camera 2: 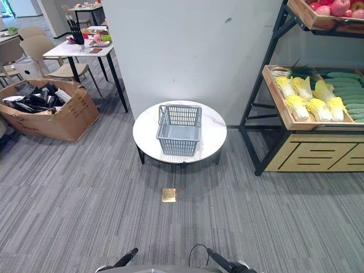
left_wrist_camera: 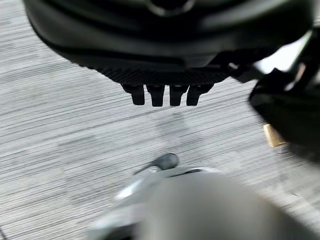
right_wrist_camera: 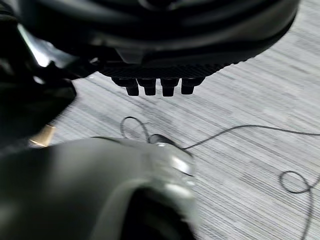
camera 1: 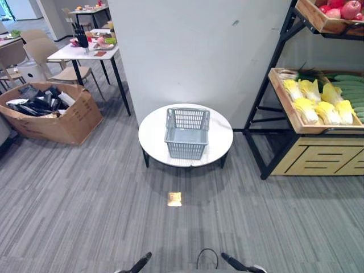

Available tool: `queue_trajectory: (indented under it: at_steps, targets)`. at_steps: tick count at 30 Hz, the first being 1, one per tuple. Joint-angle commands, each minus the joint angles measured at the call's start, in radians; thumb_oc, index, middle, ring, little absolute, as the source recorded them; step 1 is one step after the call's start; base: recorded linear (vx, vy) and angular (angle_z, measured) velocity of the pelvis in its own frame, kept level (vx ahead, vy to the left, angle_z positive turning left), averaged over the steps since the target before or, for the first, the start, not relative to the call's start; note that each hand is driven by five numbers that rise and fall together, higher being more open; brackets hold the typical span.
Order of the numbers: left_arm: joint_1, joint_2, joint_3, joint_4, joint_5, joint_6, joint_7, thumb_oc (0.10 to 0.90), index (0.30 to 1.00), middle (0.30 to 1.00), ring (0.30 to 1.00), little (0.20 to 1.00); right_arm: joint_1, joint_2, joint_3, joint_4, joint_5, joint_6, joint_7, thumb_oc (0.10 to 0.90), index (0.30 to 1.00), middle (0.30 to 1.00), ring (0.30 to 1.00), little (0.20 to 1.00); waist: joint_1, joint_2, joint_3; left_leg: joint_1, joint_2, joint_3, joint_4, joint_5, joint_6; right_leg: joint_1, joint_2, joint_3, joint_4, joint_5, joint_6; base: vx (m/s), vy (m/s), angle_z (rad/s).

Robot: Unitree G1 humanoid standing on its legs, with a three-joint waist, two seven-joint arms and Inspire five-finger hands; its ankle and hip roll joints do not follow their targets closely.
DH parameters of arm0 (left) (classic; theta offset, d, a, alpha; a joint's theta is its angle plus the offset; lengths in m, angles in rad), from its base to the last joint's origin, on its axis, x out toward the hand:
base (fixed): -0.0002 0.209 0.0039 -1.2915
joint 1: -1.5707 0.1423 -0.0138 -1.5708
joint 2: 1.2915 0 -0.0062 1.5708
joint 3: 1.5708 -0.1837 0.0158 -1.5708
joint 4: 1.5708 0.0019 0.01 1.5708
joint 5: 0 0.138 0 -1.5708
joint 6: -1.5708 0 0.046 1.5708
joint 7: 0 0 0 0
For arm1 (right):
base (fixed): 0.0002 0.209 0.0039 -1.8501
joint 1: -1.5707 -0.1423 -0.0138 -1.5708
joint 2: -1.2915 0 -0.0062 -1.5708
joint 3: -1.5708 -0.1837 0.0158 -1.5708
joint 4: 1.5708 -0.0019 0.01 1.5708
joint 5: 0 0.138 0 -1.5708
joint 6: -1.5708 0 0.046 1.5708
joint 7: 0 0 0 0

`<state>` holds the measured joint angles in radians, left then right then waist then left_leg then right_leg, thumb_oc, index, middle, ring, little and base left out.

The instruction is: Get the vegetables into the basket

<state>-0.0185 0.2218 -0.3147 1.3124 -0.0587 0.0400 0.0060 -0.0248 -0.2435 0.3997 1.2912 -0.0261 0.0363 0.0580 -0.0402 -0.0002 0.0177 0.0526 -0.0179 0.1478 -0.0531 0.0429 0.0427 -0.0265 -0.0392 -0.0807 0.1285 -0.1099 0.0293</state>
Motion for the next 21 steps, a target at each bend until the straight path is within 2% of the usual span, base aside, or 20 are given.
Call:
queue_trajectory:
  at_steps: [1, 14, 21]
  targets:
    - [-0.099, -0.033, -0.011, -0.005, 0.003, -0.031, 0.007, 0.9, 1.0, 1.0, 1.0, 1.0, -0.09, -0.039, 0.027, 0.039, -0.017, -0.013, -0.006, 0.9, 1.0, 1.0, 1.0, 1.0, -0.01, -0.01, 0.058, 0.082, 0.051, -0.017, -0.034, -0.054, -0.115, 0.121, -0.088, 0.009, -0.216, 0.194, 0.119, 0.0, 0.0, 0.0]
    - [-0.097, -0.028, -0.025, -0.044, -0.034, -0.039, -0.017, 0.9, 1.0, 1.0, 1.0, 1.0, -0.088, -0.053, 0.021, 0.043, -0.017, -0.019, -0.005, 0.9, 1.0, 1.0, 1.0, 1.0, -0.001, -0.003, 0.066, 0.065, 0.052, -0.029, -0.034, -0.042, -0.119, 0.113, -0.083, -0.003, -0.216, 0.193, 0.117, 0.0, -0.001, 0.04]
    - [-0.102, -0.013, -0.008, -0.005, 0.006, -0.033, -0.005, 0.9, 1.0, 1.0, 1.0, 1.0, -0.077, -0.034, 0.021, 0.047, -0.01, -0.024, -0.009, 0.9, 1.0, 1.0, 1.0, 1.0, -0.001, -0.014, 0.061, 0.071, 0.055, -0.021, -0.034, -0.048, -0.117, 0.114, -0.081, 0.006, -0.216, 0.19, 0.116, 0.02, -0.005, -0.03]
